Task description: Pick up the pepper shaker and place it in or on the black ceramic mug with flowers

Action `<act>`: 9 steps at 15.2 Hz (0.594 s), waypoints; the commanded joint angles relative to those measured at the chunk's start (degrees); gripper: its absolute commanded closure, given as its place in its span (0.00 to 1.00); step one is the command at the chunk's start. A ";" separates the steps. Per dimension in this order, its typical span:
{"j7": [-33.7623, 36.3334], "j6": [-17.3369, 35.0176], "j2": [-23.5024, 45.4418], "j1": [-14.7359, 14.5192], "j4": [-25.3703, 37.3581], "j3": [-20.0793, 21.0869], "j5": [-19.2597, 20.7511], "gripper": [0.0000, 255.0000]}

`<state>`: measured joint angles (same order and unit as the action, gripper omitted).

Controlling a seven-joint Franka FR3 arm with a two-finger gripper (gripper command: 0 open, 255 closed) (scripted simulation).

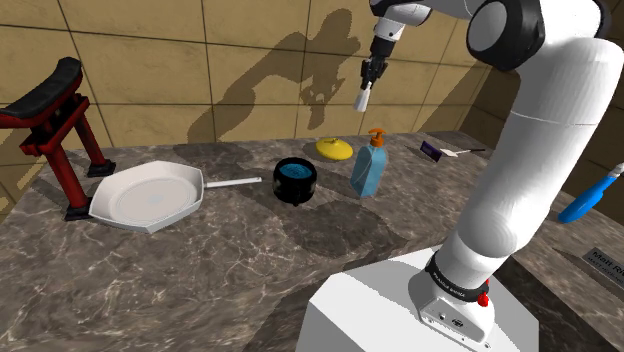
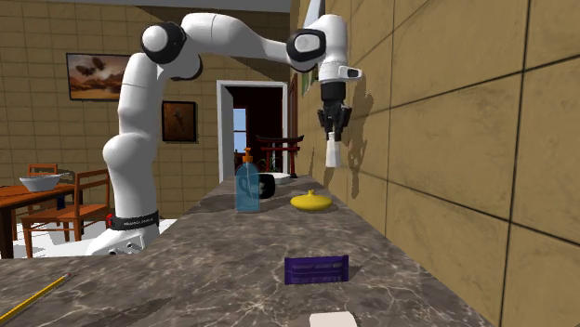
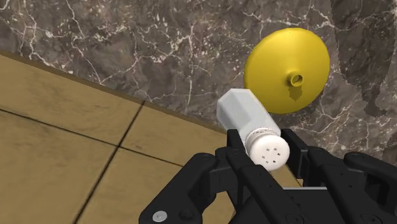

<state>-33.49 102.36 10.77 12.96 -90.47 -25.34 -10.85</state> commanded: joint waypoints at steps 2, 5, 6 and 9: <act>4.30 1.57 -5.79 -3.06 -6.31 1.21 2.78 1.00; 8.76 2.76 -10.72 -5.44 -11.53 3.03 5.04 1.00; 10.27 3.07 -12.23 -6.12 -13.10 3.72 5.69 1.00; 14.80 3.73 -16.42 -7.97 -17.31 6.01 7.32 1.00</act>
<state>-20.38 105.95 -4.52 5.67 -106.71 -20.15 -4.00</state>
